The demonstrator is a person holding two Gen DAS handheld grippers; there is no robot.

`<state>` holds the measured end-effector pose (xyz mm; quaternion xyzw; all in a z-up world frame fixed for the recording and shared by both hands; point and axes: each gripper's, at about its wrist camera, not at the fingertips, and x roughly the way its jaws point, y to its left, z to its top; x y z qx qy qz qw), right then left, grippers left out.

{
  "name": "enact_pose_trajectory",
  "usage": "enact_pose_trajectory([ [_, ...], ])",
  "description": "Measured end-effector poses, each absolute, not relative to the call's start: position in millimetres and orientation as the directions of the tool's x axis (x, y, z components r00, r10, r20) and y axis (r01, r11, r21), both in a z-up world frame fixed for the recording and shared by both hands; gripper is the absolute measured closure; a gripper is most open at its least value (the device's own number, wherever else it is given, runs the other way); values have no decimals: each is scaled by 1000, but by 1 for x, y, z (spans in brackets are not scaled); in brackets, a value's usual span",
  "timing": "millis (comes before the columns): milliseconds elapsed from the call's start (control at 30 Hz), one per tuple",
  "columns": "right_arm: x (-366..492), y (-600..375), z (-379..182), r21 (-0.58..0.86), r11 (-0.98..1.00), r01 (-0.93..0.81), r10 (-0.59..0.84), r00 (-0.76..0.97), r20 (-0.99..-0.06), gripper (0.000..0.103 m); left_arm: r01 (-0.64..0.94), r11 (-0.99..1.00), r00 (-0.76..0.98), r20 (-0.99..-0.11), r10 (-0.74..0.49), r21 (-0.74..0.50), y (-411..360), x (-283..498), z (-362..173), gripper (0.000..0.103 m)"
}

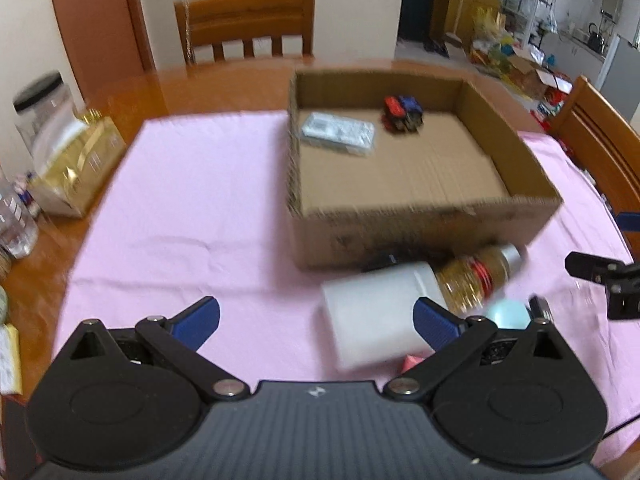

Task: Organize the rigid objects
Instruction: 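Move left tool to the red 'S.L' toy train while right tool approaches the light-blue case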

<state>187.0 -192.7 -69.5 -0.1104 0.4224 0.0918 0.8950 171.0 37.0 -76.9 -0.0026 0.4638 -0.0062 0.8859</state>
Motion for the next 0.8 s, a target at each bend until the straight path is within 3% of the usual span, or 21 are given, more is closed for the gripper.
enact_pose_trajectory([
  [300,157,-198,-70,-157,953,-260,46,634,-772,0,-20,998,517,-855,-38,-56,14,164,-106,1],
  [800,171,-221,-71,-73,836,-544,295,557,-777,0,-282,959,483,-863,147,5,2,147,-125,1],
])
